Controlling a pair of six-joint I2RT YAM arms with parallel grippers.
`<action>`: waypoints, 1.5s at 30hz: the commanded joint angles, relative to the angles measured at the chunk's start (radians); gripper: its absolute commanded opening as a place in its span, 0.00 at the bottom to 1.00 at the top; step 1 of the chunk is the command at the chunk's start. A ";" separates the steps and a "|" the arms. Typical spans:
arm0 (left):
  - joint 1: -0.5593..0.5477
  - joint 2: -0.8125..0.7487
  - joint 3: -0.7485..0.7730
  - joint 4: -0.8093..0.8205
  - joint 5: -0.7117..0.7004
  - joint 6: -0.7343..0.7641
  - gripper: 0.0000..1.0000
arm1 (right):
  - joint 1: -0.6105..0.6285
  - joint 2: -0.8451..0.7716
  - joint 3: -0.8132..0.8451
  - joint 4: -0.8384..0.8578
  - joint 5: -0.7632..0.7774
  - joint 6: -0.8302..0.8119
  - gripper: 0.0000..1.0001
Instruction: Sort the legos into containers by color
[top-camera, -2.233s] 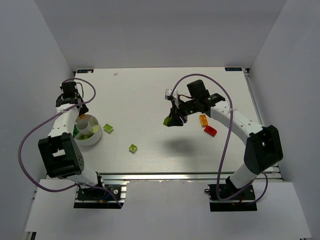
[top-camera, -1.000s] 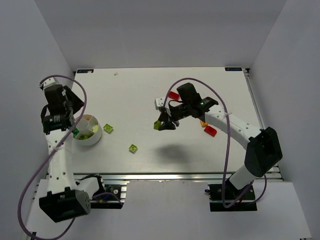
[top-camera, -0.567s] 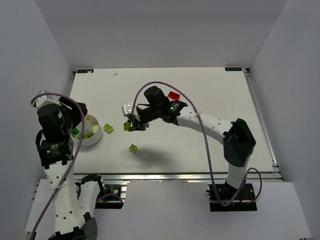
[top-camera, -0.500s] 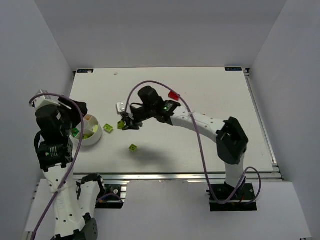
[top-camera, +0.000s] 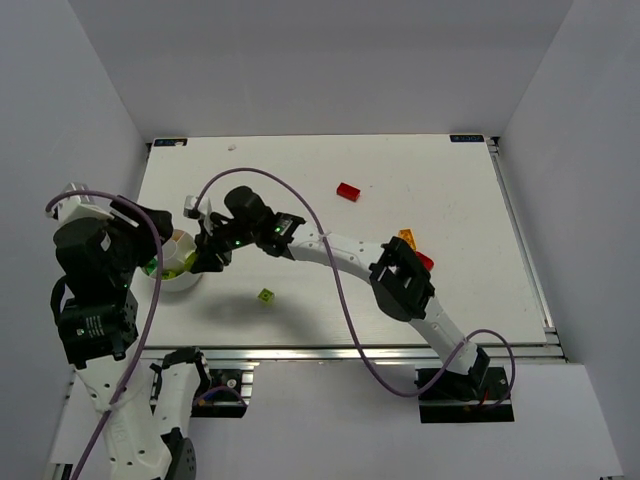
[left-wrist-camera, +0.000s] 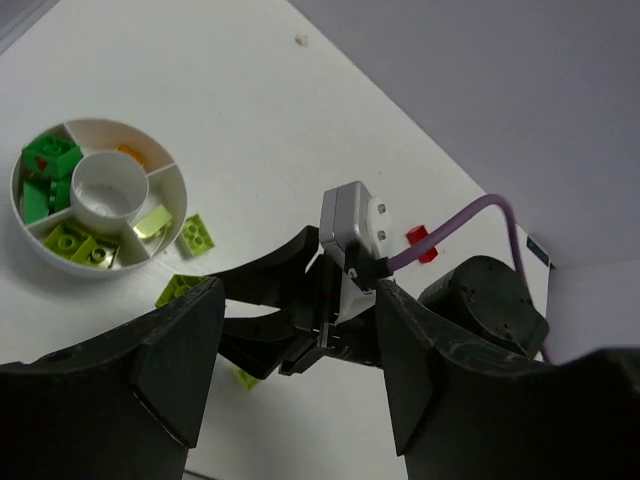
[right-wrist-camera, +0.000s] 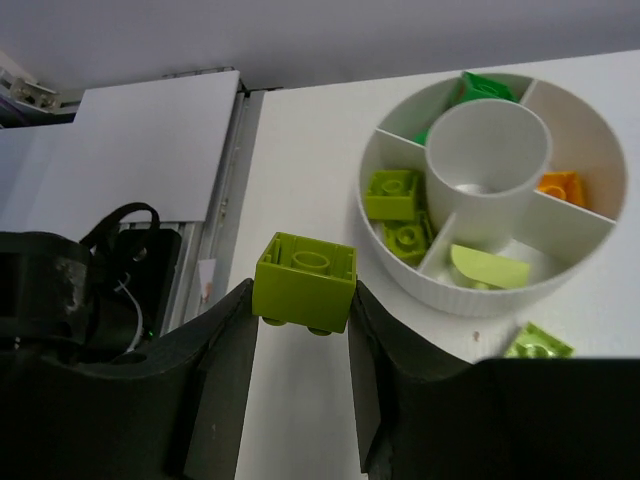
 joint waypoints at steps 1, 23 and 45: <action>0.005 -0.044 -0.062 -0.070 -0.019 0.007 0.71 | 0.064 -0.026 0.006 0.060 0.063 0.023 0.00; 0.006 -0.045 -0.352 0.094 0.375 -0.137 0.40 | -0.025 -0.453 -0.619 0.419 -0.064 -0.043 0.00; 0.006 -0.169 -0.543 0.255 0.638 -0.228 0.67 | -0.091 -0.530 -0.672 0.431 -0.116 0.027 0.00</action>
